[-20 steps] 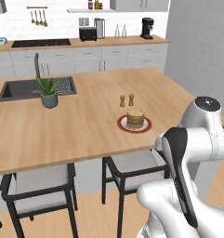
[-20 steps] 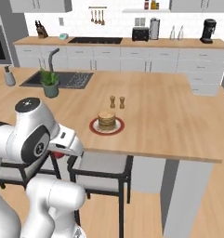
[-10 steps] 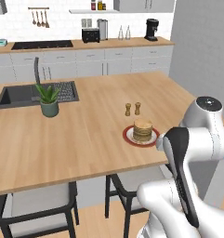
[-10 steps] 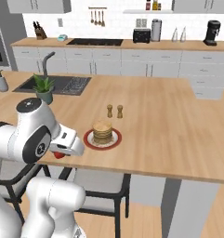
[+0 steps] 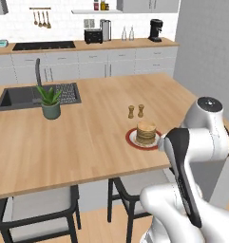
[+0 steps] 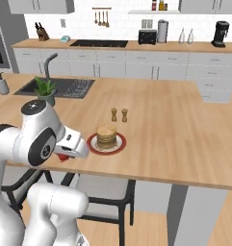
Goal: Take the strawberry from the fridge and place it on top of the pancake, located on the dining counter.
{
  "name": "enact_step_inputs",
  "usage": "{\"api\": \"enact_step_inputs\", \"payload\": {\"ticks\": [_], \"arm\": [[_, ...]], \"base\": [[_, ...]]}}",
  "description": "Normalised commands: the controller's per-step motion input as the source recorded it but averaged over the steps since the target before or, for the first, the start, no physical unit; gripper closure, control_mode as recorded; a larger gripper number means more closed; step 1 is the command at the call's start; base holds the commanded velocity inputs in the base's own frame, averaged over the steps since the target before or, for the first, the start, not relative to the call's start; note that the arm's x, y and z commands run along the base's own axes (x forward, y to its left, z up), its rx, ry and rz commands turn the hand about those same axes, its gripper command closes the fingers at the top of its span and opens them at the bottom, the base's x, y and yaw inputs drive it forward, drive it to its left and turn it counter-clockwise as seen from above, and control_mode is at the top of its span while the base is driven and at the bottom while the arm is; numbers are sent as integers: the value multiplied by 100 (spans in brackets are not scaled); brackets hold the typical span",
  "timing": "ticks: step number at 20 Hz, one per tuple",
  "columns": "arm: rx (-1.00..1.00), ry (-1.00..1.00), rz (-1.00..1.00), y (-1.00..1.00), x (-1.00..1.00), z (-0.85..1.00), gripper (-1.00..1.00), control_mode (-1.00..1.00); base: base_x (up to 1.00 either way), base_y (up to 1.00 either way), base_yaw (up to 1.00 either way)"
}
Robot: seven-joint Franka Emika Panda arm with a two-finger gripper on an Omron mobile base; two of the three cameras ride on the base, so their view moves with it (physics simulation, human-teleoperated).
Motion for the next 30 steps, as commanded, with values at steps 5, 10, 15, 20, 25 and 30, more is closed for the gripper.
{"api": "enact_step_inputs", "payload": {"ticks": [5, 10, 15, 20, 25, 30], "arm": [[1, 3, 4, -5, 84, 52, 100, -100], [0, 0, 0, -5, 90, 43, 100, -100], [7, 8, 1, -41, 100, -8, 100, -100], [11, 11, 8, -55, 100, -59, 100, -100], [-2, 26, 10, 0, 100, -72, 100, -100], [-3, 27, 1, 13, 100, -28, 100, -100]], "base": [[0, 0, 0], [0, 0, 0], [0, 0, 0], [0, 0, 0], [0, 0, 0], [0, 0, 0]]}}
